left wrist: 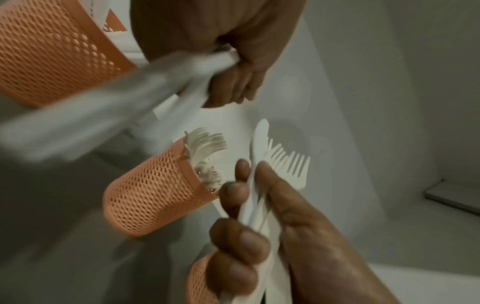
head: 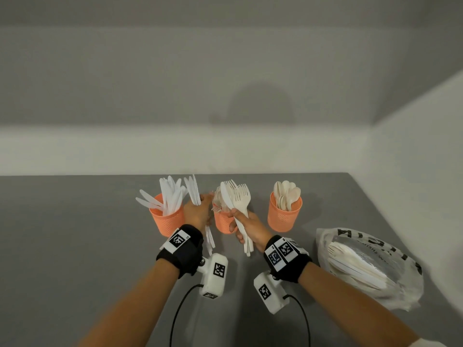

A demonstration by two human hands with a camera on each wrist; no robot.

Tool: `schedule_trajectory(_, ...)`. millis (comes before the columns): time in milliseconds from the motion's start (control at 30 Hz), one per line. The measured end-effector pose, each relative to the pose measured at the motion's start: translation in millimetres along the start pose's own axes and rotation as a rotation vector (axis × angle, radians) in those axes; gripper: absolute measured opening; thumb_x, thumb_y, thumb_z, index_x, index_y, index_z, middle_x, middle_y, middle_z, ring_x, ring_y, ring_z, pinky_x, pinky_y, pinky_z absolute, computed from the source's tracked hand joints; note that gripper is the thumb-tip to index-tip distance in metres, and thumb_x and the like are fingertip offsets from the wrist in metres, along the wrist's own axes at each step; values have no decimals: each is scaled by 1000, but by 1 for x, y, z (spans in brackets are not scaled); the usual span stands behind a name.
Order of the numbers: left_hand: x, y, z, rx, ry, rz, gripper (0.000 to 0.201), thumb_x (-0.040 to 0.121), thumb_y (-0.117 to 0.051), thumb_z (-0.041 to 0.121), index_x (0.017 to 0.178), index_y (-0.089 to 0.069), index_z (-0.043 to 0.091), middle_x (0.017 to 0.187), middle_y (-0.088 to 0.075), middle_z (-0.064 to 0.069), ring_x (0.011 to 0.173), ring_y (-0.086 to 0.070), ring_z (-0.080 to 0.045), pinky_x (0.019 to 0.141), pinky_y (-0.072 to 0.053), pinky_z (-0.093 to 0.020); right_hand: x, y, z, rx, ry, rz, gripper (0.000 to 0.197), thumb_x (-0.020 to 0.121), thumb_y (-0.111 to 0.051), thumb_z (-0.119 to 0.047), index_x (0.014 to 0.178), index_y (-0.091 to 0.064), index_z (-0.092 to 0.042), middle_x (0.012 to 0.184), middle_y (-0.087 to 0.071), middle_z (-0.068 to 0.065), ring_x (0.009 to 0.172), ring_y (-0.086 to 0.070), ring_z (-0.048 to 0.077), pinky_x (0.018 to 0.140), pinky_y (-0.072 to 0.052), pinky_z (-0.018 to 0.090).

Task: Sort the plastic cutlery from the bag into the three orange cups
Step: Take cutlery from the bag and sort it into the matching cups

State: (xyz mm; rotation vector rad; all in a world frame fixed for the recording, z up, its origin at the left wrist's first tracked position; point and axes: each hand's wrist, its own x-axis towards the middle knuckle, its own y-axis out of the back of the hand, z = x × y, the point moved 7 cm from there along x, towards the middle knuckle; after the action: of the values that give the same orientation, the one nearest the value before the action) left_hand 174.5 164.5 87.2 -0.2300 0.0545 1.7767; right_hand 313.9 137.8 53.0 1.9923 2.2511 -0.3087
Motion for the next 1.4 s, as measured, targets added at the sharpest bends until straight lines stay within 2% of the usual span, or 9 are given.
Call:
schedule_trajectory(167, -12, -6, -1, 115, -73, -57, 24, 85, -66, 17, 65, -52, 13, 32, -48, 9, 25, -39, 0, 31, -29, -10, 3, -15, -1, -91, 38, -14, 35, 98, -40, -35, 119, -50, -8, 67, -55, 5, 36, -45, 4, 37, -35, 17)
schedule_trajectory(333, -8, 4, 0, 176, -73, 0, 29, 86, -62, 13, 60, -49, 16, 46, -48, 3, 31, -39, -5, 37, -31, -18, 0, -24, 0, -60, 23, -52, 32, 98, -39, -38, 108, -52, -10, 67, -59, 4, 40, -51, 7, 41, -40, 19)
schedule_trajectory(467, -6, 12, 4, 203, -90, -2, 28, 88, -57, 10, 61, -50, 13, 49, -48, -2, 36, -40, -10, 35, -30, -15, 2, -31, -1, -43, 24, -68, 27, 99, -38, -38, 96, -55, -17, 70, -62, 6, 42, -52, 10, 40, -41, 19)
schedule_trajectory(667, -5, 24, 2, 75, -96, 58, 22, 90, -53, 7, 69, -52, 10, 58, -58, -5, 35, -51, -1, 33, -33, -11, 11, -38, -2, -25, 46, -2, 24, 98, -39, -38, 91, -57, -23, 67, -61, 5, 42, -51, 11, 40, -40, 20)
schedule_trajectory(867, -6, 32, 1, -29, -99, 68, 19, 89, -57, 8, 71, -53, 12, 64, -57, -6, 47, -57, -9, 36, -38, -11, 24, -46, -3, -157, 94, 76, 24, 98, -42, -30, 112, -50, -12, 61, -47, 3, 35, -42, 4, 36, -35, 19)
schedule_trajectory(1033, 4, 42, -5, -21, -112, 70, 6, 82, -66, 7, 82, -62, 11, 65, -59, -6, 60, -59, -21, 69, -57, -44, 25, -60, -6, -155, 87, 25, 17, 98, -43, -30, 105, -52, -17, 64, -50, 4, 41, -45, 8, 40, -38, 22)
schedule_trajectory(1133, 9, 48, -9, -13, -94, 97, 7, 81, -67, 8, 78, -64, 13, 61, -59, -6, 60, -59, -24, 74, -56, -52, 29, -65, -1, -128, 28, 22, 30, 98, -42, -31, 107, -57, -6, 69, -55, 3, 44, -47, 10, 41, -41, 22)
schedule_trajectory(1267, 13, 56, -10, 13, -109, 125, 9, 81, -67, 9, 75, -61, 13, 59, -58, -5, 56, -57, -22, 62, -55, -38, 36, -66, 2, -130, -4, 114, 31, 99, -40, -27, 110, -56, -3, 65, -59, 5, 44, -55, 12, 42, -50, 23)
schedule_trajectory(1400, 22, 63, -12, 13, -62, 114, 23, 87, -58, 10, 65, -54, 13, 48, -51, 0, 44, -46, -14, 51, -37, -25, 42, -61, -2, -134, 48, 161, 23, 99, -39, -21, 103, -55, -5, 64, -59, 6, 47, -59, 11, 52, -53, 27)
